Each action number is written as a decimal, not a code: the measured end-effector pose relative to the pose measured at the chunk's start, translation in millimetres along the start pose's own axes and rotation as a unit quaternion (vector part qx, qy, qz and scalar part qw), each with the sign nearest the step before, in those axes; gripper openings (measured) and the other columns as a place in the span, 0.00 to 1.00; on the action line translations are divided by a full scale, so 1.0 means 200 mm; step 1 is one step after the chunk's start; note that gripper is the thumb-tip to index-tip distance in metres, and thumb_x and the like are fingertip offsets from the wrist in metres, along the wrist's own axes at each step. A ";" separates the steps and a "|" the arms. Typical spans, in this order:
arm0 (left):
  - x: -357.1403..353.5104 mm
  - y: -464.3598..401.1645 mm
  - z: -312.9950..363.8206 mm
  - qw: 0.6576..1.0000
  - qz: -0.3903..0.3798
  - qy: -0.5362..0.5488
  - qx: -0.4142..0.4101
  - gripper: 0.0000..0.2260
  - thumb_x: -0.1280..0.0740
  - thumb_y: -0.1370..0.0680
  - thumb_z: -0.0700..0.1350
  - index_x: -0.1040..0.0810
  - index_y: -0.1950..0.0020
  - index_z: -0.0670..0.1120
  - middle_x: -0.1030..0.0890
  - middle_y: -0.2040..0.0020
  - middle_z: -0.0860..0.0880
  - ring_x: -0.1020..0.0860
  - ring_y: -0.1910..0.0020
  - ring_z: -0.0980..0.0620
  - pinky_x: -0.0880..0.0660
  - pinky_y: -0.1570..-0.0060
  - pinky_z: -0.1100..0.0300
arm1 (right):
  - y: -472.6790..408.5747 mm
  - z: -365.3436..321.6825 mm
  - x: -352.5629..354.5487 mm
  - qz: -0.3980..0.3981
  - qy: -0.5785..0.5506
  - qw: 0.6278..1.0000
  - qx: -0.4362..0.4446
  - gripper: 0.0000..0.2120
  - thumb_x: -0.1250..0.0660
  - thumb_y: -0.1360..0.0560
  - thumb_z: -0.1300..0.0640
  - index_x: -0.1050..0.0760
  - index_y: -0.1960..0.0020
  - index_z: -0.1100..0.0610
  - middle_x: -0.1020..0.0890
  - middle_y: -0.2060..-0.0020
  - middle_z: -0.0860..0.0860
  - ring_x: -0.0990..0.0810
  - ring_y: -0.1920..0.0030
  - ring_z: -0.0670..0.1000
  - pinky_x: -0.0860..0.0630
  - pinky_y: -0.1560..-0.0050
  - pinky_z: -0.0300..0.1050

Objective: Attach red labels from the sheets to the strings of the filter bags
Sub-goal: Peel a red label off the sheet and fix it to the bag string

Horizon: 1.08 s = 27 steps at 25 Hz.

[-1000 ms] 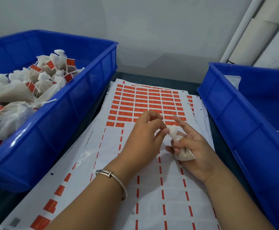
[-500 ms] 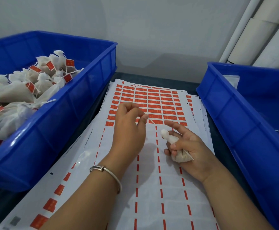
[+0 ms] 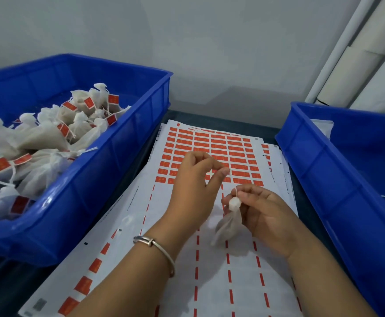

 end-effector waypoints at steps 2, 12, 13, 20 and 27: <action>0.06 -0.04 0.03 0.999 -0.012 -0.033 -0.027 0.02 0.34 0.26 0.54 0.27 0.55 0.59 0.33 0.51 0.62 0.31 0.51 0.61 0.37 0.57 0.74 | -0.02 -0.06 -0.04 -0.012 0.010 1.000 0.006 0.07 0.34 0.32 0.56 0.16 0.60 0.51 0.16 0.61 0.54 0.16 0.60 0.52 0.21 0.58 0.41; 0.24 -0.21 -0.31 0.981 -0.052 -0.096 0.162 0.11 0.34 0.23 0.51 0.22 0.42 0.53 0.22 0.44 0.59 0.25 0.62 0.63 0.32 0.68 0.75 | -0.25 -0.05 -0.23 0.083 -0.070 0.994 0.000 0.06 0.33 0.24 0.54 0.18 0.52 0.55 0.17 0.63 0.52 0.20 0.70 0.47 0.25 0.68 0.39; 0.23 -0.19 -0.36 0.976 -0.086 -0.136 0.147 0.14 0.33 0.24 0.52 0.23 0.39 0.54 0.24 0.38 0.56 0.24 0.55 0.61 0.32 0.61 0.72 | -0.27 -0.02 -0.25 0.088 -0.074 0.993 -0.010 0.06 0.33 0.24 0.54 0.18 0.52 0.54 0.16 0.63 0.51 0.20 0.70 0.47 0.25 0.69 0.38; 0.22 -0.17 -0.51 0.939 -0.171 -0.286 0.081 0.33 0.34 0.30 0.66 0.35 0.28 0.56 0.40 0.25 0.56 0.43 0.26 0.52 0.42 0.31 0.51 | -0.34 0.11 -0.23 0.074 -0.125 0.989 -0.036 0.08 0.33 0.24 0.54 0.15 0.57 0.52 0.18 0.65 0.53 0.23 0.71 0.47 0.26 0.69 0.37; 0.20 -0.18 -0.52 0.916 -0.220 -0.329 0.064 0.33 0.39 0.28 0.66 0.39 0.26 0.54 0.42 0.24 0.54 0.41 0.26 0.49 0.41 0.31 0.51 | -0.35 0.13 -0.23 0.059 -0.095 0.993 -0.028 0.08 0.33 0.26 0.55 0.15 0.55 0.52 0.17 0.62 0.54 0.22 0.69 0.49 0.25 0.66 0.38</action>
Point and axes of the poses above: each hand's wrist, its own y-axis away from the middle knuckle, its own x-axis out of the back of the hand, z = x × y, the point moved 2 cm from there along -y, towards the middle knuckle
